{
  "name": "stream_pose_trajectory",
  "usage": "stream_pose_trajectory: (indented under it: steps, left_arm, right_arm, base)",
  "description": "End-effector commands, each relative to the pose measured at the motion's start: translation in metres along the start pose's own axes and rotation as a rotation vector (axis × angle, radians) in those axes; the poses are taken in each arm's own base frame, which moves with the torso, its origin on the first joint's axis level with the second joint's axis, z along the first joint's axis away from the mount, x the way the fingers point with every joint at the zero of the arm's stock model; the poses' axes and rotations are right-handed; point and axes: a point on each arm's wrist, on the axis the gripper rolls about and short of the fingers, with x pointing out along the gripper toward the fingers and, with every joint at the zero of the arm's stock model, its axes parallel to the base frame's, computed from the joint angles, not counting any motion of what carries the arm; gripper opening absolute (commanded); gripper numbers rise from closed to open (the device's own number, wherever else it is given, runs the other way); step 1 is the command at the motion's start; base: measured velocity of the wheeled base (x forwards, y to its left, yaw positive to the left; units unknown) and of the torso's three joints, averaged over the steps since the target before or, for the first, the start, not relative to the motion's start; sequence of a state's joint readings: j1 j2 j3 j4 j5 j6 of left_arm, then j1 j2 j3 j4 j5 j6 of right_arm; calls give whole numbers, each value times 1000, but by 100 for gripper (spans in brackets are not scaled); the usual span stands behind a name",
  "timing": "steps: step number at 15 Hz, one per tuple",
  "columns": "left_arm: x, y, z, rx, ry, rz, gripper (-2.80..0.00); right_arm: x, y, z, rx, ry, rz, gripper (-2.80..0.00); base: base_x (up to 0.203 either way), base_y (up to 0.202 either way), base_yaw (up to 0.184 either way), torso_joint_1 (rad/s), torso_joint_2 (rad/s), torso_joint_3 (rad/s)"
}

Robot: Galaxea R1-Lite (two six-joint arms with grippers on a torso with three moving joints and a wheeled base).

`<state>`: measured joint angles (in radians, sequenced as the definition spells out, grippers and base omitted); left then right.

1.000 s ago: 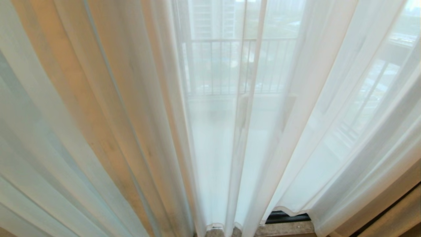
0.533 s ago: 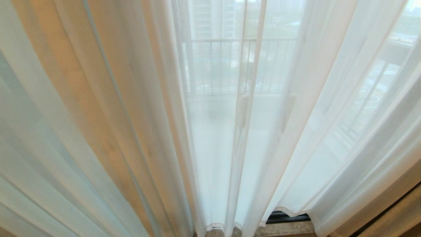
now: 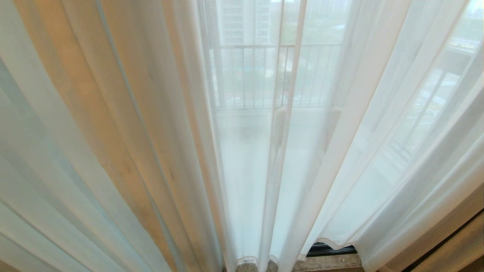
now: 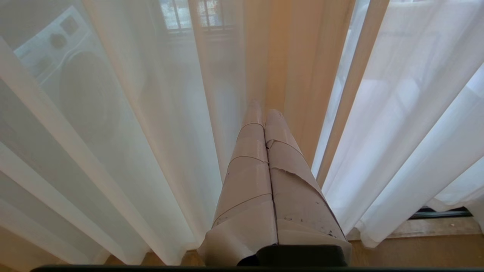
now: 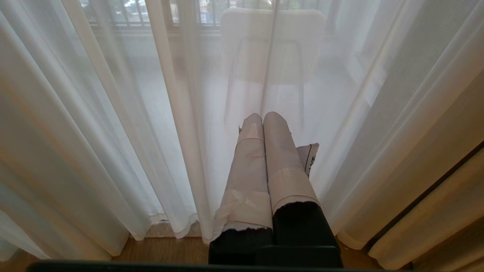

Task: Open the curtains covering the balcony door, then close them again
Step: Pull the inner curtains open on both sides

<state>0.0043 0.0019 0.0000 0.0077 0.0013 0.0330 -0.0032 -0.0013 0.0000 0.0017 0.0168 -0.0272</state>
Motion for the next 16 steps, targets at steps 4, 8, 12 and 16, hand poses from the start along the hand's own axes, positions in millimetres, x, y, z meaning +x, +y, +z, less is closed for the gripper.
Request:
stream_pose_trajectory:
  steps: [4,8,12,16]
  left_arm:
    - [0,0,0,18,-3,-13,-280]
    - [-1,-1,4,107,-20,-41,-280]
    - [-10,-1,24,105,-45,-64,-280]
    - [-12,-1,37,101,17,-97,-280]
  right_arm:
    - [0,0,0,0,1,0,-280]
    - [0,0,0,0,1,0,-280]
    - [0,0,0,0,1,0,-280]
    - [0,0,0,0,1,0,-280]
  base:
    - [0,0,0,0,0,0]
    - [0,0,0,0,0,0]
    - [0,0,0,0,0,0]
    - [0,0,0,0,0,0]
